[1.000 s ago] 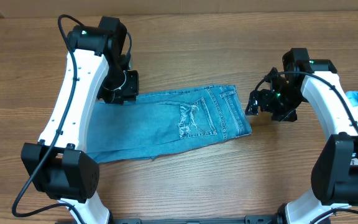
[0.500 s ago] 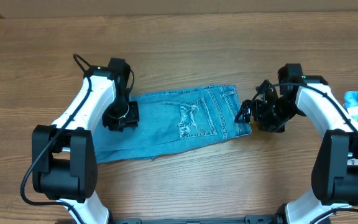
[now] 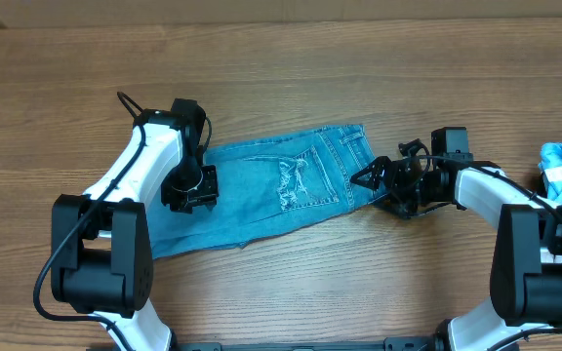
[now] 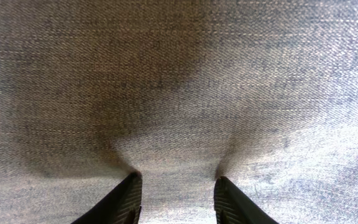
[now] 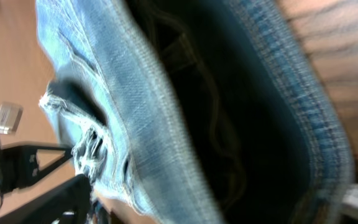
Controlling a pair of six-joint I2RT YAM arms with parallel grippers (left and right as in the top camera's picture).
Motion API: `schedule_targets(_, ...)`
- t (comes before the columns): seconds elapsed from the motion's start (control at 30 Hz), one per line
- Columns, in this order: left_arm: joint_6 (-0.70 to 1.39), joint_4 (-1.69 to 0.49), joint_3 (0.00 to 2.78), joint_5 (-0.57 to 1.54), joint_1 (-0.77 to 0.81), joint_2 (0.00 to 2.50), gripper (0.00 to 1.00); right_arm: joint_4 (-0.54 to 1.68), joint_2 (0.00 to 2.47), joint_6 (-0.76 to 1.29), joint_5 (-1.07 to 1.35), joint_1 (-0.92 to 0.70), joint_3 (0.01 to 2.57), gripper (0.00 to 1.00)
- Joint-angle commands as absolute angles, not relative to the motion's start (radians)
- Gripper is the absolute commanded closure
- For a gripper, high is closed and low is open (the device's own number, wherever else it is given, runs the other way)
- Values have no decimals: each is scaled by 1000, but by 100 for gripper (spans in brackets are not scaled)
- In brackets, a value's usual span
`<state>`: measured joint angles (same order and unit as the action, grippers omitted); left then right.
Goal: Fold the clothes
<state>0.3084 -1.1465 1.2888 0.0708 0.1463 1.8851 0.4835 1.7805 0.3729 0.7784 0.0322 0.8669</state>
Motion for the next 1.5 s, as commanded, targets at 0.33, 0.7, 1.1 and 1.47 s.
schedule_targets(0.33, 289, -1269, 1397, 86, 118, 1868, 54, 406, 1773, 244, 622, 52, 915, 96)
schedule_targets(0.7, 274, -1374, 1576, 129, -202, 1868, 43, 951, 1501, -111, 459, -7, 1395, 96)
schedule_targets(1.1, 239, -1339, 1575, 131, -321, 1868, 32, 829, 1549, -158, 90, -763, 1441, 96)
schedule_targets(1.47, 239, -1354, 1574, 131, -320, 1868, 33, 714, 1690, 1, -95, -820, 1442, 96)
